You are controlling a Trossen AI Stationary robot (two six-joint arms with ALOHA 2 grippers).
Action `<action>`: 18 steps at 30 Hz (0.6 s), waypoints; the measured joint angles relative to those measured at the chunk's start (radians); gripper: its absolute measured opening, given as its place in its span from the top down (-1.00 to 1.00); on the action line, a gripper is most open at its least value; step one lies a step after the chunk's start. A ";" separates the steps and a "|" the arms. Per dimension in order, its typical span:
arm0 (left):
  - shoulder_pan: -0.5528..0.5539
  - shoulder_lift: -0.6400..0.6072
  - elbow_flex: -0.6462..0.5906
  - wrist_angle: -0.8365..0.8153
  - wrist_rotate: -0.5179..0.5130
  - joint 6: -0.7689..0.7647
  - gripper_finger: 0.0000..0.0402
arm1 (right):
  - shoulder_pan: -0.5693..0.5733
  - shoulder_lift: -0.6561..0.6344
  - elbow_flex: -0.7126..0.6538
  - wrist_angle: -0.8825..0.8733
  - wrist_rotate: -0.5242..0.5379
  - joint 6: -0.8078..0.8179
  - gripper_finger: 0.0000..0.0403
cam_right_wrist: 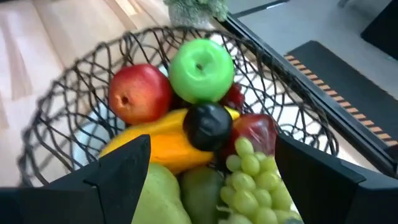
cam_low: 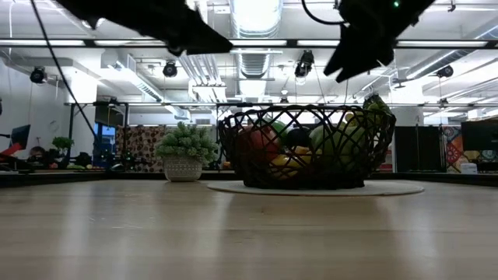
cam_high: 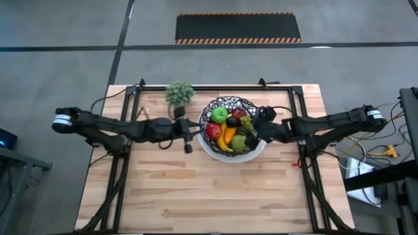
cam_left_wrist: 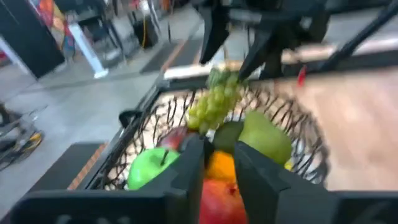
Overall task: Build produce basket
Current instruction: Adjust the green apple in the black wire basket
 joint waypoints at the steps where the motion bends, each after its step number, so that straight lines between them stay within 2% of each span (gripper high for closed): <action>1: 0.010 0.025 0.036 -0.048 0.005 0.012 0.68 | 0.000 -0.011 -0.016 0.001 0.000 0.000 -0.61; 5: 0.050 0.114 0.161 -0.207 0.061 0.051 0.91 | 0.002 -0.058 -0.099 0.057 0.046 -0.008 -0.61; 8: 0.086 0.176 0.211 -0.221 0.068 0.053 0.98 | 0.002 -0.081 -0.184 0.189 0.055 -0.089 -0.61; 14: 0.139 0.280 0.296 -0.230 0.077 0.053 0.86 | 0.003 -0.104 -0.296 0.475 -0.063 -0.328 -0.61; 18: 0.167 0.334 0.360 -0.250 0.114 0.055 0.74 | 0.003 -0.118 -0.328 0.535 -0.135 -0.419 -0.61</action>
